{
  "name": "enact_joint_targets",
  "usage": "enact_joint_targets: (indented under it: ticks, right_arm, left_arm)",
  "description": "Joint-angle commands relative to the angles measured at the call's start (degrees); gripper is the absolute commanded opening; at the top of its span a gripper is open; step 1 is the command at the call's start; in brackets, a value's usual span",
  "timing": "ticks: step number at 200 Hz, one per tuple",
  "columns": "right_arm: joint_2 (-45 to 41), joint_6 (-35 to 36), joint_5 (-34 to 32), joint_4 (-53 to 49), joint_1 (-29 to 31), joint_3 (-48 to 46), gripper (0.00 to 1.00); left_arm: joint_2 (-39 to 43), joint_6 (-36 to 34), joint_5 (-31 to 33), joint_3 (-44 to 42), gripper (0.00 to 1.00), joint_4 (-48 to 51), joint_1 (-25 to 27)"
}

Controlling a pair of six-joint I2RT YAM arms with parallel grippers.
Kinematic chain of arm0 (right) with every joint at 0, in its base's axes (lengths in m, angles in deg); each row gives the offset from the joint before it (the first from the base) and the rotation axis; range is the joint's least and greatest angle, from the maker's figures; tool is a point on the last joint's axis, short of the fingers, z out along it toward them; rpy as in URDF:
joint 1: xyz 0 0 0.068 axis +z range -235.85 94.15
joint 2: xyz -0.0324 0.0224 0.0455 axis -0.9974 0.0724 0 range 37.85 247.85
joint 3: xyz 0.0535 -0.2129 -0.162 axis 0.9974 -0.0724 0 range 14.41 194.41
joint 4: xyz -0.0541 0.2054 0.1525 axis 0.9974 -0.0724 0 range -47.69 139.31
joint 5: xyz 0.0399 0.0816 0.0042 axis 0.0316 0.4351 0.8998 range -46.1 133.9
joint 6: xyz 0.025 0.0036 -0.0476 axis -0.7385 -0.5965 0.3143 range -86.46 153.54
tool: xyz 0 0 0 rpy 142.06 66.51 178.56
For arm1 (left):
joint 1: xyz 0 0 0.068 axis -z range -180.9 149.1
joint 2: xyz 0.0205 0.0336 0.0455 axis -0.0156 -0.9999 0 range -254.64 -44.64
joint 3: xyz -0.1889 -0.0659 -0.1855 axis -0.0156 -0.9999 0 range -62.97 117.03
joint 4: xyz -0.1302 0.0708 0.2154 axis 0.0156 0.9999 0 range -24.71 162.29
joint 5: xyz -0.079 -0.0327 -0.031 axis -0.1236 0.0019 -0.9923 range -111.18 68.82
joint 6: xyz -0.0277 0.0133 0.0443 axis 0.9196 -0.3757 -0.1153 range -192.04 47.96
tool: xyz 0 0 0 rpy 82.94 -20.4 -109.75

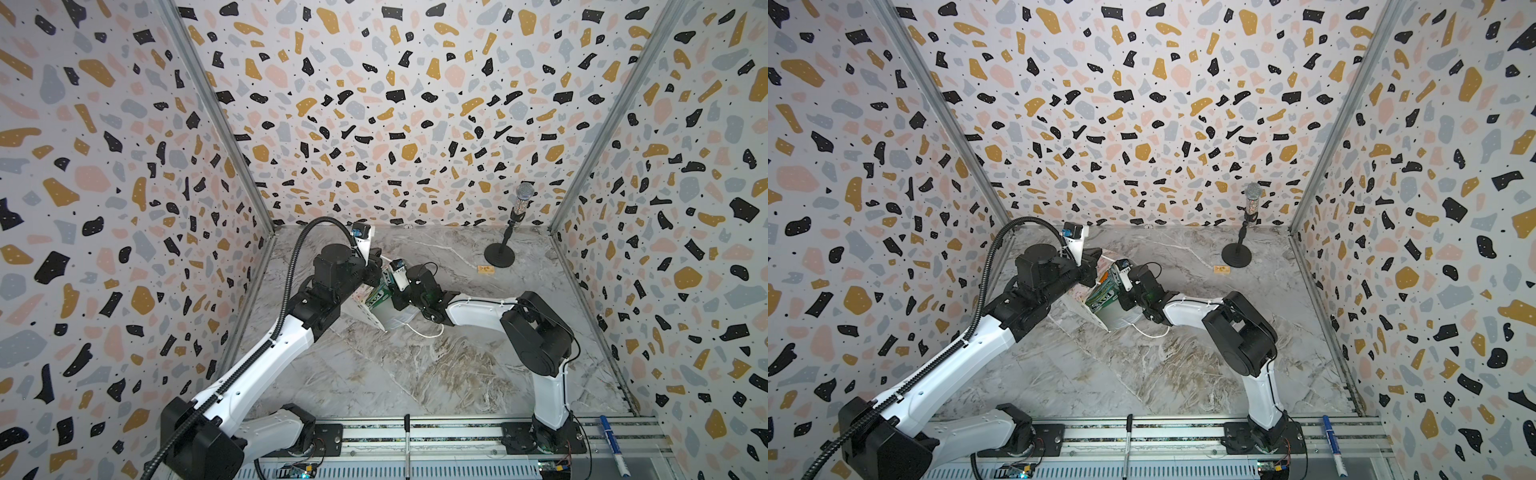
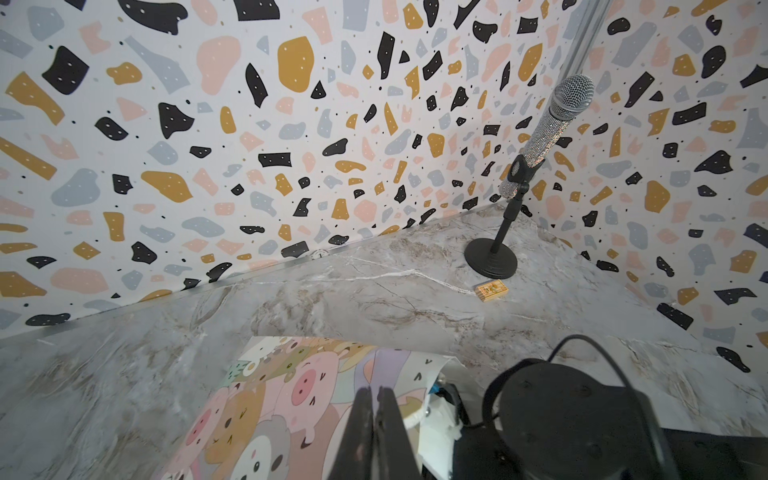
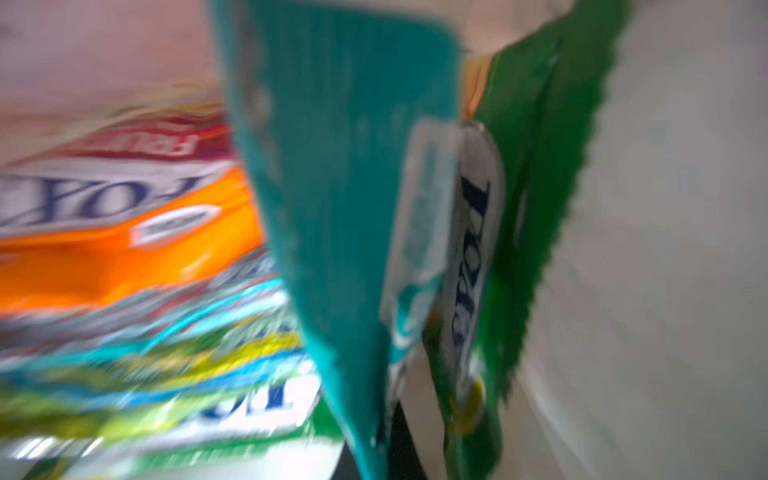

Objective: Take the snacks out of the paper bag
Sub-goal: 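Pull the teal packet out with the right gripper while the left holds the bag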

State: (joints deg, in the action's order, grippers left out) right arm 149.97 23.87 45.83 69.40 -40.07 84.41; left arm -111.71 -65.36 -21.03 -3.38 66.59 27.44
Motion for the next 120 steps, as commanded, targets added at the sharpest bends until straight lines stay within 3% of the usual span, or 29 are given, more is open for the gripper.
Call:
enact_joint_targets:
  ticks: [1,120]
  right_arm:
    - [-6.6,1.1,2.3,1.5,-0.3,-1.4,0.0]
    - [-28.0,6.7,0.0,-7.1,1.1,-10.4,0.0]
  left_arm:
    - [0.6,-0.4,2.8,0.7,0.0,-2.3,-0.1]
    - [0.5,-0.5,1.9,0.8,0.0,-2.1,-0.1]
